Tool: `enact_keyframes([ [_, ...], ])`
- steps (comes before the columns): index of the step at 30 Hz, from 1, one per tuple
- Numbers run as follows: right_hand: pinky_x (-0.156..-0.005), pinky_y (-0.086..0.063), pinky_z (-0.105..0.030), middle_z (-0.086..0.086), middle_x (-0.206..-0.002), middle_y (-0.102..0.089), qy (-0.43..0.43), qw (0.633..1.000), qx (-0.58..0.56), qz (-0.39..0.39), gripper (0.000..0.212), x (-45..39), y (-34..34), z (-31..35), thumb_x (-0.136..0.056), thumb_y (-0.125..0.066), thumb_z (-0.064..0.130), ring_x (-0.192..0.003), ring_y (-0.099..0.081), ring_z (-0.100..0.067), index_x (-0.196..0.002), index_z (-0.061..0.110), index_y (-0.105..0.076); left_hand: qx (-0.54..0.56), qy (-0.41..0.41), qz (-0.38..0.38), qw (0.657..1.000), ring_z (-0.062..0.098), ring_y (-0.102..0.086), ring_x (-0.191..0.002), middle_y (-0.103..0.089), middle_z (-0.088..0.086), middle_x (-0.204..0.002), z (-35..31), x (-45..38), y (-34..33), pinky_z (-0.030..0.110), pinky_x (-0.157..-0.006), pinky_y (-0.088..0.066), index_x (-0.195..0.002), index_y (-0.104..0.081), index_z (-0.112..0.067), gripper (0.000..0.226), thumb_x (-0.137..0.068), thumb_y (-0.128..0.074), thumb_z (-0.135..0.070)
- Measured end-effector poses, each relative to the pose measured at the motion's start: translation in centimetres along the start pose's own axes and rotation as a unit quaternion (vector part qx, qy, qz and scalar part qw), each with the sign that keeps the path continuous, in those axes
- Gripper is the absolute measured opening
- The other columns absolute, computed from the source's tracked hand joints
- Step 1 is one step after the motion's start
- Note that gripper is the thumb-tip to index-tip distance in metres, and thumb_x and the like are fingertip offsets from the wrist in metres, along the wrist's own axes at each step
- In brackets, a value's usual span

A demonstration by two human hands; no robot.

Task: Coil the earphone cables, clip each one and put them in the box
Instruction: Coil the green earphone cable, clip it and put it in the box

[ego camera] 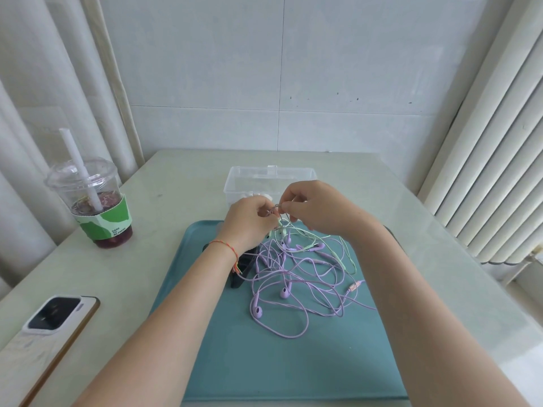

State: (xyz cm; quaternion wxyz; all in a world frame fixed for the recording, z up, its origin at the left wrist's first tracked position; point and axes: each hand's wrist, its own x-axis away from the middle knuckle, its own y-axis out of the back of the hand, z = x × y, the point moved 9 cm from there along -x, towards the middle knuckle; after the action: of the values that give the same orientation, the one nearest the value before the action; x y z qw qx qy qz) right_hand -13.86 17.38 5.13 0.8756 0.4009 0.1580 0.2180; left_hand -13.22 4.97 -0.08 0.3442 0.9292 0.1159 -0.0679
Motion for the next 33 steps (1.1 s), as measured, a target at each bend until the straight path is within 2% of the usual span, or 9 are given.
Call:
enact_keyframes([
  [4,-0.04,-0.032,-0.009,0.004,-0.071,-0.064,-0.001,1.0,-0.005,0.003,0.013,0.0,-0.1,0.0,-0.091,-0.055,0.017,-0.039,-0.046,0.006,-0.083,0.02,-0.064,0.112,0.034,0.006,0.993,0.016,-0.061,-0.059,-0.071,0.005,-0.068,0.6,0.0,0.1,0.028,-0.064,-0.05,-0.07,-0.07,-0.023,0.017,-0.079,-0.069,-0.009],
  [10,-0.046,-0.038,-0.017,0.004,-0.071,-0.065,0.002,1.0,-0.002,0.008,0.012,0.0,-0.4,0.1,-0.091,-0.056,0.018,-0.046,-0.045,-0.005,-0.087,0.016,-0.067,0.228,0.058,-0.052,0.971,0.012,-0.065,-0.056,-0.071,-0.003,-0.061,0.5,0.6,1.2,0.025,-0.061,-0.057,-0.074,-0.074,-0.022,0.019,-0.081,-0.073,-0.005],
  [15,-0.047,-0.034,-0.016,0.003,-0.071,-0.067,-0.006,0.998,-0.009,-0.069,0.014,-0.2,1.8,-0.5,-0.091,-0.055,0.019,-0.041,-0.046,0.005,-0.086,0.017,-0.068,0.219,0.042,0.024,0.975,0.012,-0.057,-0.055,-0.07,0.0,-0.068,-0.6,0.6,1.5,0.022,-0.053,-0.047,-0.081,-0.077,-0.011,0.011,-0.085,-0.072,-0.02],
  [19,-0.044,-0.031,-0.012,0.001,-0.07,-0.065,-0.002,0.99,-0.045,-0.136,0.014,0.1,3.9,-0.8,-0.092,-0.057,0.02,-0.04,-0.044,0.005,-0.088,0.018,-0.07,0.192,0.03,0.107,0.975,0.011,-0.054,-0.076,-0.073,0.008,-0.096,-1.0,0.9,1.0,0.027,-0.064,-0.042,-0.077,-0.08,-0.024,0.018,-0.085,-0.069,-0.036],
  [21,-0.043,-0.031,-0.009,0.002,-0.069,-0.063,0.004,0.988,-0.058,-0.144,0.015,0.2,4.2,-0.6,-0.092,-0.056,0.018,-0.041,-0.045,0.005,-0.087,0.019,-0.07,0.214,0.029,0.127,0.968,0.011,-0.052,-0.074,-0.072,0.004,-0.09,-1.3,1.0,0.6,0.025,-0.06,-0.036,-0.077,-0.079,-0.024,0.022,-0.089,-0.062,-0.029],
  [24,-0.052,-0.039,-0.018,0.004,-0.07,-0.062,-0.012,0.991,-0.057,-0.121,0.017,0.1,3.9,-0.8,-0.092,-0.053,0.017,-0.047,-0.046,0.0,-0.084,0.018,-0.069,0.28,0.046,0.152,0.947,0.013,-0.049,-0.062,-0.065,0.003,-0.074,-1.1,1.0,-0.3,0.025,-0.053,-0.027,-0.084,-0.077,-0.016,0.031,-0.082,-0.047,-0.026],
  [26,-0.054,-0.039,-0.024,-0.003,-0.076,-0.065,-0.037,0.992,-0.091,-0.082,0.018,0.2,3.2,-1.2,-0.089,-0.051,0.015,-0.057,-0.049,-0.014,-0.079,0.015,-0.066,0.274,0.044,0.146,0.95,0.013,-0.048,-0.06,-0.063,0.004,-0.071,-1.0,0.9,-0.5,0.026,-0.053,-0.027,-0.078,-0.075,-0.015,0.033,-0.07,-0.043,-0.022],
  [30,-0.05,-0.034,-0.027,-0.017,-0.092,-0.07,-0.047,0.979,-0.197,-0.012,0.02,0.5,1.9,-0.9,-0.087,-0.046,0.014,-0.063,-0.05,-0.018,-0.077,0.008,-0.062,0.238,0.041,0.119,0.963,0.01,-0.054,-0.076,-0.07,-0.003,-0.084,-0.9,0.9,-0.5,0.024,-0.057,-0.033,-0.061,-0.073,-0.024,0.025,-0.06,-0.049,-0.02],
  [33,-0.047,-0.031,-0.026,-0.017,-0.084,-0.07,-0.044,0.964,-0.261,0.024,0.019,0.7,1.2,-0.4,-0.091,-0.043,0.013,-0.059,-0.048,-0.021,-0.08,0.005,-0.057,0.284,0.025,0.153,0.946,0.011,-0.059,-0.074,-0.071,0.004,-0.077,-1.3,1.3,-1.2,0.022,-0.054,-0.032,-0.062,-0.069,-0.017,0.021,-0.064,-0.048,-0.016],
])
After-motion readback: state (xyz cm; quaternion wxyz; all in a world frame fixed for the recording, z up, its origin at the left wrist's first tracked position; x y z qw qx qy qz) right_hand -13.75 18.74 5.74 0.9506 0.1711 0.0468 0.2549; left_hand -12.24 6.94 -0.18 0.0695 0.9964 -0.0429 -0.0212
